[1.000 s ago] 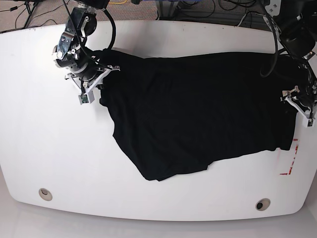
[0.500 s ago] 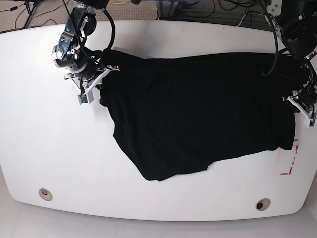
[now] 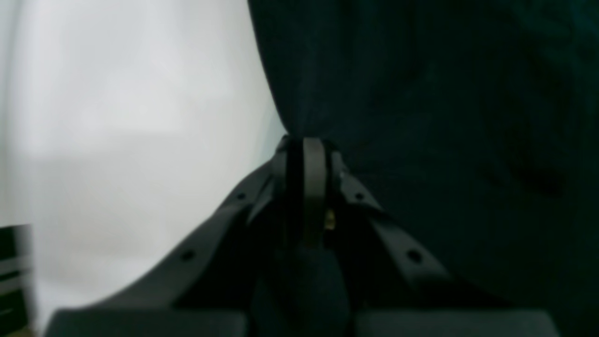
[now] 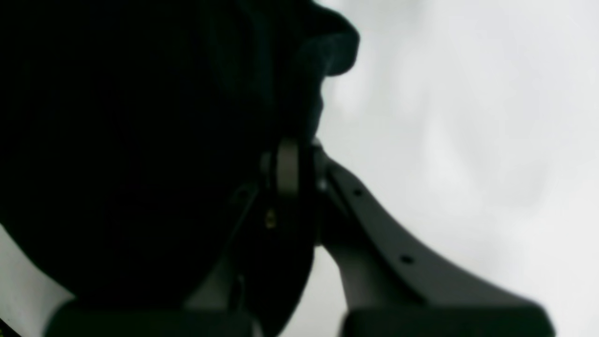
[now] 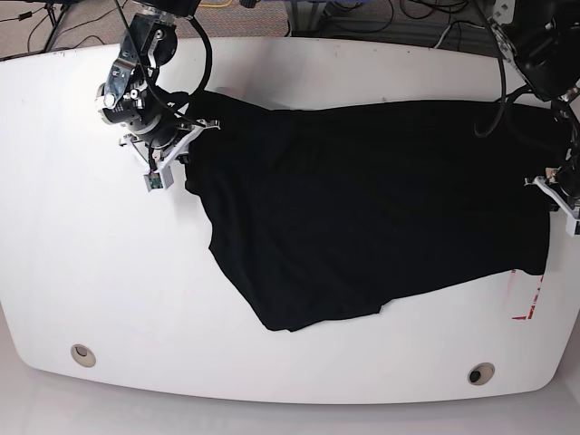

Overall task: Layout the t-shirt on the table in an organized manner, then fold the t-shirt properly
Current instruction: 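Release and regrasp the shirt edge with the left gripper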

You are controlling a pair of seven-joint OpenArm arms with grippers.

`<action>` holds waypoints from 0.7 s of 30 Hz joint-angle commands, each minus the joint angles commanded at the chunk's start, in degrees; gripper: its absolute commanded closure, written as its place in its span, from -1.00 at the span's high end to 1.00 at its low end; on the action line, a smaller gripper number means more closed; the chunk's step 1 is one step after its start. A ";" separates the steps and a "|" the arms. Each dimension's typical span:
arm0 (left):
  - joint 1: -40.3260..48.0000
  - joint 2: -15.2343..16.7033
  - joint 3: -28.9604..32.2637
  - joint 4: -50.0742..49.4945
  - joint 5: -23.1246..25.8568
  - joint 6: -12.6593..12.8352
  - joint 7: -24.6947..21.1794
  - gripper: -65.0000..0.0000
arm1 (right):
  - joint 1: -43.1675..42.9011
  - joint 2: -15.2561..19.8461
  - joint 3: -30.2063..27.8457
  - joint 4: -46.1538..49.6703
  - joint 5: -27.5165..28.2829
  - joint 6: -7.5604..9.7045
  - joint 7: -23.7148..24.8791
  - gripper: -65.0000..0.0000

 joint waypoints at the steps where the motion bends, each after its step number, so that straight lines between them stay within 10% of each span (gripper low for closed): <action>1: 0.09 0.00 -0.09 1.32 0.00 0.00 1.05 -1.00 | 0.00 0.00 0.00 0.00 0.00 0.00 0.00 -0.93; 13: 5.45 0.00 0.00 8.88 0.00 0.00 4.75 -1.00 | 0.09 0.00 -0.09 0.00 0.00 0.00 0.00 -0.93; 21: 9.14 0.00 -2.81 12.57 -0.18 0.00 6.77 -0.62 | 0.70 -0.09 -0.09 0.00 0.00 0.00 0.00 -0.93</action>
